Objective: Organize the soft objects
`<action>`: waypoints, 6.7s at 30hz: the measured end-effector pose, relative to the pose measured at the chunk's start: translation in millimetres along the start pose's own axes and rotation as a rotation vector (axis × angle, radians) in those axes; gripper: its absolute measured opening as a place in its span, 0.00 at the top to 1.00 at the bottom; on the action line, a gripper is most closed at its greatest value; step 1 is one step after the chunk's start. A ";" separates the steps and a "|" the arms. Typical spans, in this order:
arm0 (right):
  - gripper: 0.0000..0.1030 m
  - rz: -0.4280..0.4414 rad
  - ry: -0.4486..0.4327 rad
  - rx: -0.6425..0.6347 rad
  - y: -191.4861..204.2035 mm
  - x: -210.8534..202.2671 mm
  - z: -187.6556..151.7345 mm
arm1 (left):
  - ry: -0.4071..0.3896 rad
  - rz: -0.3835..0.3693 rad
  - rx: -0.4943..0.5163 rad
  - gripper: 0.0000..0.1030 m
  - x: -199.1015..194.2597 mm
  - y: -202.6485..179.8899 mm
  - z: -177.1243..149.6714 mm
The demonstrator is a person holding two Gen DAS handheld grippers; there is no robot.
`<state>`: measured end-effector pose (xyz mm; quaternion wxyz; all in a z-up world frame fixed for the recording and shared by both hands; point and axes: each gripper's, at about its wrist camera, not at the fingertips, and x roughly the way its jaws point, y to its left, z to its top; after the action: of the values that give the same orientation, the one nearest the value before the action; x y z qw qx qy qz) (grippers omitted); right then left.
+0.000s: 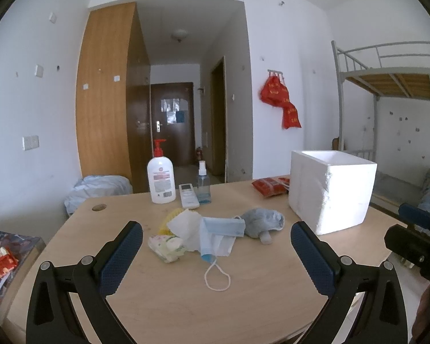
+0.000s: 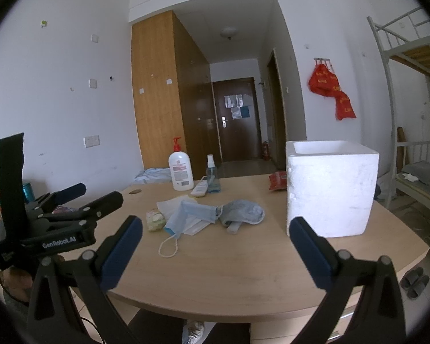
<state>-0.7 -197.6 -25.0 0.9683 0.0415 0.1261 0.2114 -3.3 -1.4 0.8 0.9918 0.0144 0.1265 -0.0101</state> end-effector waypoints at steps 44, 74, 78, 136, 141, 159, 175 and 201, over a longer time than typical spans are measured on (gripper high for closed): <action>0.00 -0.008 -0.004 0.000 -5.4 -0.7 2.3 | -0.004 0.000 0.010 0.00 -3.5 0.1 1.5; 0.00 -0.050 0.031 -0.011 -11.4 27.2 10.7 | 0.032 -0.005 -0.025 0.00 22.8 10.1 9.9; 0.00 -0.045 0.045 -0.004 -14.6 36.7 13.7 | 0.046 -0.003 -0.026 0.00 31.9 13.0 11.8; 0.00 0.070 0.468 -0.033 -23.7 248.9 15.5 | 0.582 0.117 -0.208 0.05 219.4 106.4 -25.5; 0.00 0.081 0.481 -0.030 -24.4 253.5 13.8 | 0.614 0.132 -0.228 0.15 224.2 110.9 -30.2; 0.00 0.035 0.527 -0.044 -30.0 270.9 9.8 | 0.676 0.144 -0.272 0.59 232.4 116.8 -44.0; 0.19 -0.060 0.558 -0.052 -41.8 287.3 4.6 | 0.577 0.145 -0.234 0.82 217.5 118.5 -35.5; 0.78 -0.107 0.606 -0.004 -52.3 293.0 0.1 | 0.525 0.103 -0.226 0.82 209.4 118.0 -31.0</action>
<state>277.7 -122.0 -98.2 0.8964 -0.0321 0.4109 0.1631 194.4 114.1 -78.8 0.9196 -0.0876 0.3783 0.0586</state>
